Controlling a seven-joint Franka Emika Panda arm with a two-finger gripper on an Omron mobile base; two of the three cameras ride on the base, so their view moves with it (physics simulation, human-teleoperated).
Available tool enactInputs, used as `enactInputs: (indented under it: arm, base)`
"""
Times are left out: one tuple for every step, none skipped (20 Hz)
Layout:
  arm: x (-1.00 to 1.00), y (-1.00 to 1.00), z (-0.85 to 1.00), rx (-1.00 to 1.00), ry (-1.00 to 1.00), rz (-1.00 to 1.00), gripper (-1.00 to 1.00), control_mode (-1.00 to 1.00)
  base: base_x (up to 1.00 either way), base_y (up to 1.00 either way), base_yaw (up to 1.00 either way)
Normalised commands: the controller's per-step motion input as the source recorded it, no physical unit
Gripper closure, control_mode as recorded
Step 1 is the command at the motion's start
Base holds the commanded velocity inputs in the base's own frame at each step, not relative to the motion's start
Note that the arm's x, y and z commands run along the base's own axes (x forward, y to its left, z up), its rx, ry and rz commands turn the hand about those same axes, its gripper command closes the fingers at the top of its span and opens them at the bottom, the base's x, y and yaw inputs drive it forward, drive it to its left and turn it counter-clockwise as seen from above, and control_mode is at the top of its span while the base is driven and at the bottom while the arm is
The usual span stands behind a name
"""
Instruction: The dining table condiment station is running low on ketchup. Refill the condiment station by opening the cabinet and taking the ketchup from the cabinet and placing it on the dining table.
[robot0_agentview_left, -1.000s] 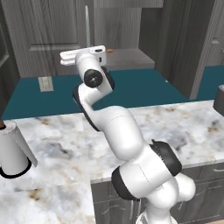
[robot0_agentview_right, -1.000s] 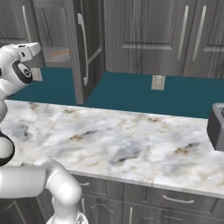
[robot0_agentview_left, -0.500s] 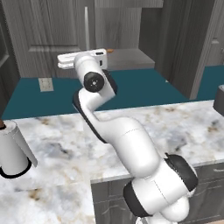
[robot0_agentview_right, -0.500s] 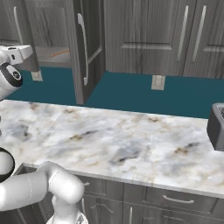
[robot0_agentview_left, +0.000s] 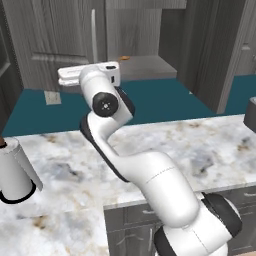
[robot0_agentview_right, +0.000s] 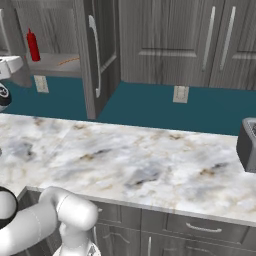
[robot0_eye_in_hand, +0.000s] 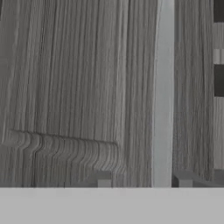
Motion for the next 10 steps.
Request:
enactInputs:
  arm:
    - [-1.00, 0.97, 0.26, 0.00, 0.00, 0.03, 1.00, -1.00]
    - [-1.00, 0.96, 0.26, 0.00, 0.00, 0.02, 1.00, -1.00]
    - [-1.00, 0.95, 0.26, 0.00, 0.00, 0.02, 1.00, -1.00]
    - [-1.00, 0.95, 0.26, 0.00, 0.00, 0.02, 1.00, -1.00]
    - [-1.00, 0.94, 0.26, 0.00, 0.00, 0.01, 1.00, -1.00]
    - [-1.00, 0.89, 0.24, 0.00, 0.00, 0.01, 1.00, -1.00]
    - [-1.00, 0.87, 0.20, 0.00, 0.00, 0.01, 1.00, -1.00]
    - [-1.00, 0.84, 0.11, 0.00, 0.00, 0.01, -1.00, -1.00]
    - [-1.00, 0.81, 0.00, 0.00, 0.00, 0.00, -1.00, -1.00]
    - [-1.00, 0.76, 0.00, 0.00, 0.00, 0.00, -1.00, -1.00]
  base:
    - [0.00, 0.00, 0.00]
    - [0.00, 0.00, 0.00]
    - [0.00, 0.00, 0.00]
    - [0.00, 0.00, 0.00]
    - [0.00, 0.00, 0.00]
    - [0.00, 0.00, 0.00]
    - [0.00, 0.00, 0.00]
    - [0.00, 0.00, 0.00]
    - [0.00, 0.00, 0.00]
    - [0.00, 0.00, 0.00]
